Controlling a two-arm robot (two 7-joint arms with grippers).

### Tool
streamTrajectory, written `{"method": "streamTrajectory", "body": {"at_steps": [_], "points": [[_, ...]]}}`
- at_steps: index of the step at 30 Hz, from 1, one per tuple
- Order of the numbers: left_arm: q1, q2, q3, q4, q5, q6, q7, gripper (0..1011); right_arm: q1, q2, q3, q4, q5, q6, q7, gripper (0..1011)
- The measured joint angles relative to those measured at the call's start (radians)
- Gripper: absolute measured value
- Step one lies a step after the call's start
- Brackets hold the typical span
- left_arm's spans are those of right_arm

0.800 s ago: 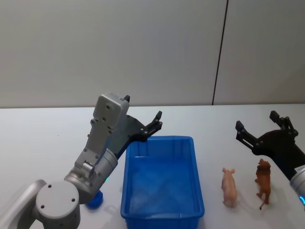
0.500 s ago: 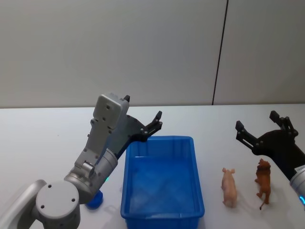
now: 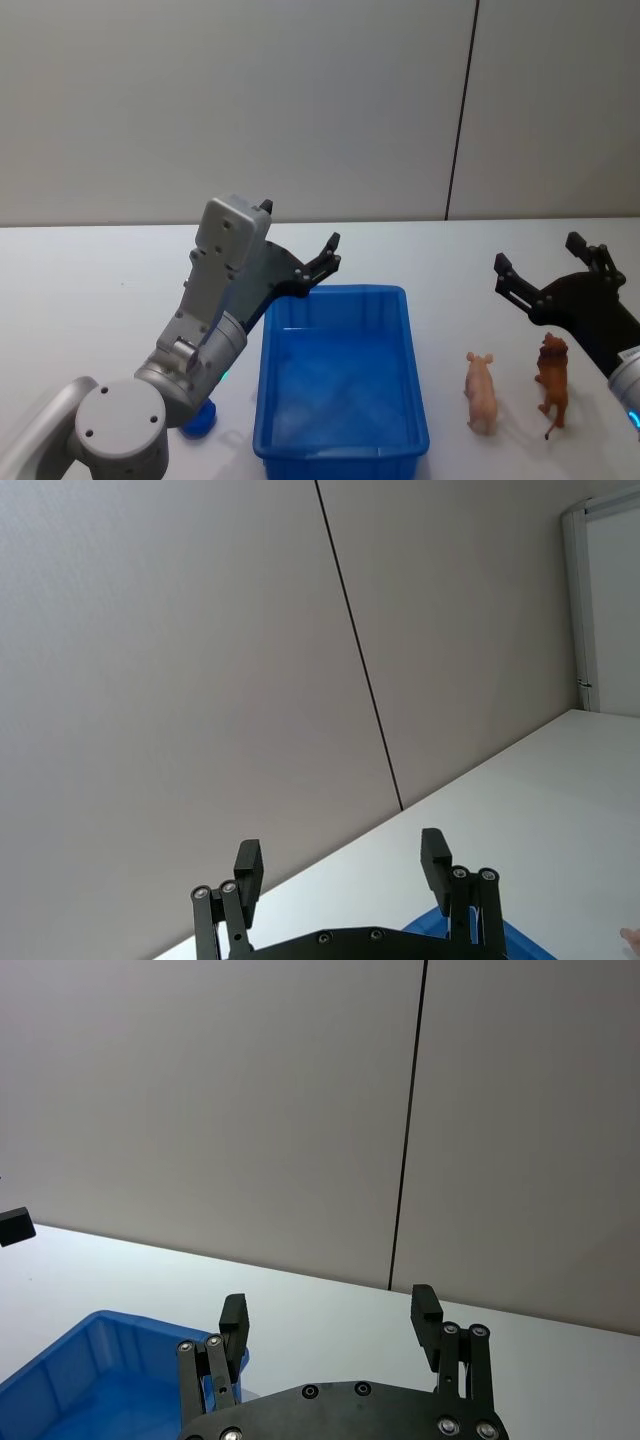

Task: Pick up the two dolls from the table and place them into the box.

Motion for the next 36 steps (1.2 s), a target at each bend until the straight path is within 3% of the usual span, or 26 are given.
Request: {"method": "streamTrajectory", "body": {"at_steps": [17,36], "points": [[0.0,0.0,0.0,0.0,0.0,0.0,0.0,1001,0.003,0.028,0.022,0.037,0.002,0.035,0.027,1001],[0.0,0.0,0.0,0.0,0.0,0.0,0.0,1001,-0.022,0.066,0.037,0.11,-0.031,0.172,0.059,1001]]}}
